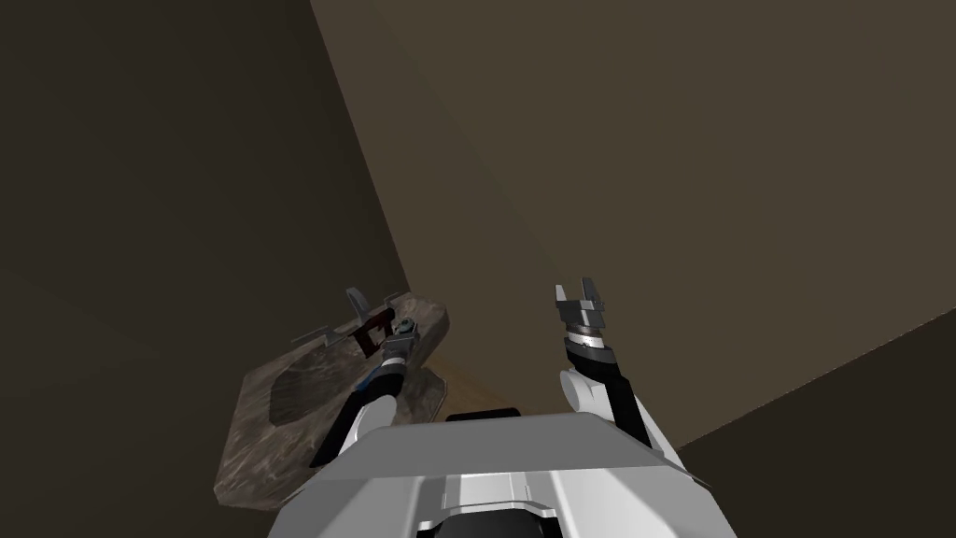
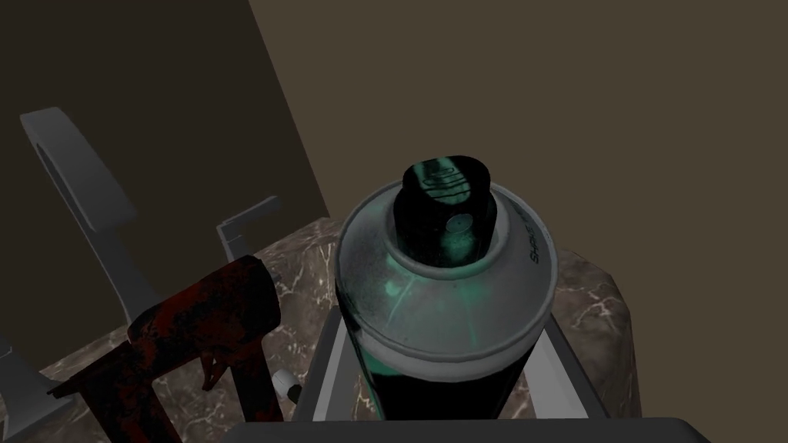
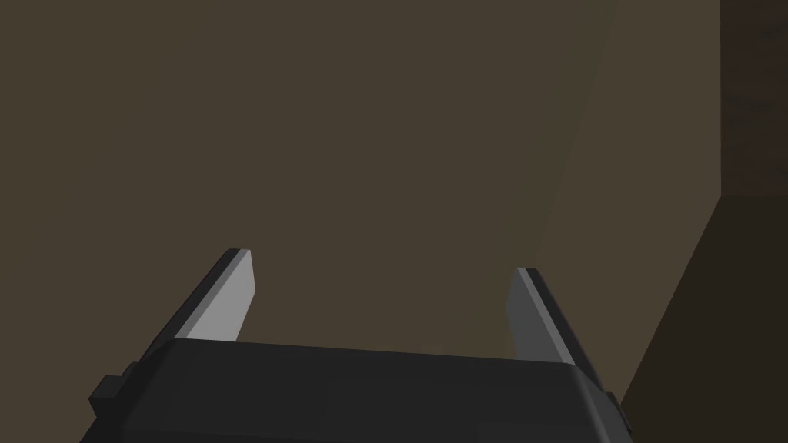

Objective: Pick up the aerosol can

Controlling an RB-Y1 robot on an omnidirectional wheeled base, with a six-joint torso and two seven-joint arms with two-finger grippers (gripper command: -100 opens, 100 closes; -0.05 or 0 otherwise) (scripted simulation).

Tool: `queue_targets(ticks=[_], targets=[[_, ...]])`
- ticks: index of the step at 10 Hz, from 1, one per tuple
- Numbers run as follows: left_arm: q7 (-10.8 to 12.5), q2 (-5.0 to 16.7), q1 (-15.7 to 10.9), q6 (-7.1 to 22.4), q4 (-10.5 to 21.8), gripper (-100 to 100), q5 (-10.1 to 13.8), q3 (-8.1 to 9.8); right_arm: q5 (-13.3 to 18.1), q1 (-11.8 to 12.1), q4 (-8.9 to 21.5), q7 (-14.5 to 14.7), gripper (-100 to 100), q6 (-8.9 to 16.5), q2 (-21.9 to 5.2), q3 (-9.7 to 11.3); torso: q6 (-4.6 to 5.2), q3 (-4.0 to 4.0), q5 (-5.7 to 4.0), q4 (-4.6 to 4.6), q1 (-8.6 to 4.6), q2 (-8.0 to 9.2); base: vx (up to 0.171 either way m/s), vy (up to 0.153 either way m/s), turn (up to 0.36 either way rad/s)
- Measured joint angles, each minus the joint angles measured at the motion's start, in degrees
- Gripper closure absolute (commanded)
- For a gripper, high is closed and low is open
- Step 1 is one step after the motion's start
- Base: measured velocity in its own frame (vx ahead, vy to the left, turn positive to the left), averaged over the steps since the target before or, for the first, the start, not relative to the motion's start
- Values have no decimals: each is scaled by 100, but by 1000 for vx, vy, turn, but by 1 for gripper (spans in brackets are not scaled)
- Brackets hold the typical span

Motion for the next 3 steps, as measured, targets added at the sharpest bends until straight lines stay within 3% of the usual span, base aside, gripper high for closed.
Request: queue_targets(ticks=[2,3], targets=[[-3,0,225,-29,-277,100,4,-34,0,-1,0,0,0,0,0,0,-1,16,-4,9,-1,25,-4,1,2],[-6,-2,228,-33,-296,0,2,-30,0,-1,0,0,0,0,0,0,2,16,-2,8,-1,26,0,0,0]])
